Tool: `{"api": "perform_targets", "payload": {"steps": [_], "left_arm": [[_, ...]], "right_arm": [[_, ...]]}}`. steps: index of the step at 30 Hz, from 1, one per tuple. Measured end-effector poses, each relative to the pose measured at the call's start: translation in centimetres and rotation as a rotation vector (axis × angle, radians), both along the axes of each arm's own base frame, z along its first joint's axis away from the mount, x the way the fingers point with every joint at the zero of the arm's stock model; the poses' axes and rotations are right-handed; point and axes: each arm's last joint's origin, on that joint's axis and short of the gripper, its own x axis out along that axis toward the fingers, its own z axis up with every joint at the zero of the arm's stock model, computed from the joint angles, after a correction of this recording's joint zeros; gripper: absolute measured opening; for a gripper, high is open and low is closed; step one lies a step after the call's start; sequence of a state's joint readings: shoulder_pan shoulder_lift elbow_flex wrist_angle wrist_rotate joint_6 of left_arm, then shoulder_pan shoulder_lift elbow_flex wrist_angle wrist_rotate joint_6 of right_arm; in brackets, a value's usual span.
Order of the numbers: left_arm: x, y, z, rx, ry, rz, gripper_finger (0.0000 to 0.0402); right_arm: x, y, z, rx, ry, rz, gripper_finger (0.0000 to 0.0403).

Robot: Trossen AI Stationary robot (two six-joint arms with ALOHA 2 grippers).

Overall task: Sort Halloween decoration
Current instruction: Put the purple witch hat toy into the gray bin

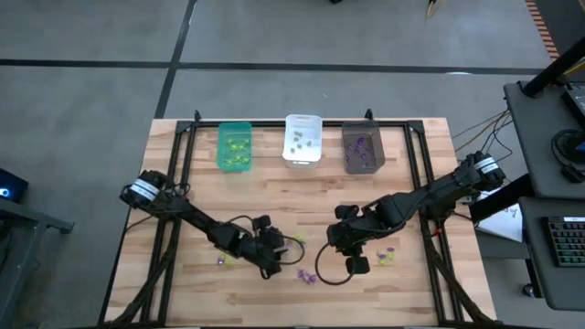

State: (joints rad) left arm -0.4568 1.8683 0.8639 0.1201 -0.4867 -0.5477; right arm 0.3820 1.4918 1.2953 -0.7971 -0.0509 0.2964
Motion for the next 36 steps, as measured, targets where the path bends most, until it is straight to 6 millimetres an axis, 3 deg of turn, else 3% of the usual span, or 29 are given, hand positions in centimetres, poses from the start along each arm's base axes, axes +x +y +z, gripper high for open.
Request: {"api": "perform_targets", "payload": {"steps": [18, 36], "left_arm": [[0.8, -0.2, -2.2, 0.004, -0.031, 0.151, 0.0173], [0.5, -0.1, -2.1, 0.03, 0.011, 0.115, 0.002]], "right_arm": [[0.0, 0.0, 0.0, -0.001, -0.003, -0.001, 0.0079], [0.1, 0.0, 0.0, -0.003, -0.017, -0.001, 0.0079]]}}
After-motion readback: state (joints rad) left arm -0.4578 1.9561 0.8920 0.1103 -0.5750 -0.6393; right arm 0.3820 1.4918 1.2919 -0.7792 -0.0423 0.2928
